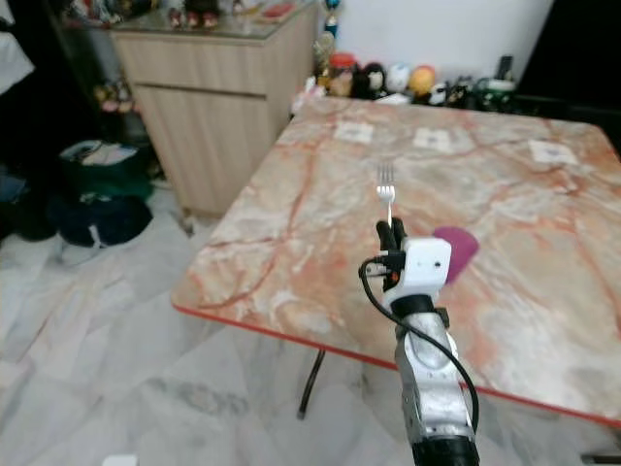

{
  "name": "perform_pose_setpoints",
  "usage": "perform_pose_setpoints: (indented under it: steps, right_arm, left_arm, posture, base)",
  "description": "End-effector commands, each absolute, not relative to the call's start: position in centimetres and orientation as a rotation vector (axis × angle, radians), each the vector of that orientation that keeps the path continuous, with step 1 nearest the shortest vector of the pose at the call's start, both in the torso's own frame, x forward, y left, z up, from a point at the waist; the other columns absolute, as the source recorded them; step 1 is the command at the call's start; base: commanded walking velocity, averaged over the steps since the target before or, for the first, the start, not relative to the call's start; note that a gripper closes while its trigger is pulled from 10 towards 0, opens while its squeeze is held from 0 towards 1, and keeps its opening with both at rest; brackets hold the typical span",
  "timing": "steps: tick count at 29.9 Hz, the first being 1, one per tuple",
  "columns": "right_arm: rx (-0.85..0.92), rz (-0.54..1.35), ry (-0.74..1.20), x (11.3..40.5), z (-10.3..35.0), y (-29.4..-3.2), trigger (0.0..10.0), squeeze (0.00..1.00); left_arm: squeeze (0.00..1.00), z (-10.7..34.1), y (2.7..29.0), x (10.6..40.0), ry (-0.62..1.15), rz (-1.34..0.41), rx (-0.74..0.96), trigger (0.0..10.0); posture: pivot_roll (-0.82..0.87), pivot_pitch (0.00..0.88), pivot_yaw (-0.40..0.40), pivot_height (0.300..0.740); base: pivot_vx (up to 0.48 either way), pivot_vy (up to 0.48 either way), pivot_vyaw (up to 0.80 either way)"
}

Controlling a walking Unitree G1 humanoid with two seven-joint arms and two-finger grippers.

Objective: Setting the table

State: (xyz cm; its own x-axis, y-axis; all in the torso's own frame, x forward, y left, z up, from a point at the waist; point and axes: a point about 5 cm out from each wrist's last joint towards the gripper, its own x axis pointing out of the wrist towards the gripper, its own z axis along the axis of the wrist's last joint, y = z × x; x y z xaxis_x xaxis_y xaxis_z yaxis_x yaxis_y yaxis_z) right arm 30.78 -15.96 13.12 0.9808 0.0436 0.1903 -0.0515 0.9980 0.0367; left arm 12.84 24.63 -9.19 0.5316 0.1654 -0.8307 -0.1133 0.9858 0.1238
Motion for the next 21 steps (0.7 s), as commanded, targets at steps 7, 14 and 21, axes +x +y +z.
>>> perform_pose_setpoints:
  steps: [7,14,21]
  right_arm:
    - [0.059,0.025,-0.237,30.8,14.4,-15.9,10.0,0.00]
    - [0.055,0.025,-0.252,30.7,14.6,-15.5,10.0,0.00]
    - [0.047,0.045,-0.291,30.7,15.0,-15.0,10.0,0.00]
  left_arm:
    - [0.00,-8.7,24.3,14.5,0.957,0.158,0.057,10.0]
    - [0.00,-8.8,22.8,15.3,0.951,0.143,0.049,10.0]
    - [0.00,-8.7,22.5,15.8,0.946,0.137,0.054,10.0]
  posture:
    - [-0.06,0.000,-0.016,0.740]
    - [-0.06,0.000,-0.015,0.740]
    - [-0.07,0.000,-0.013,0.740]
  base:
    - [0.000,-0.410,-0.80]
    - [0.000,-0.458,-0.74]
    - [0.000,-0.458,0.00]
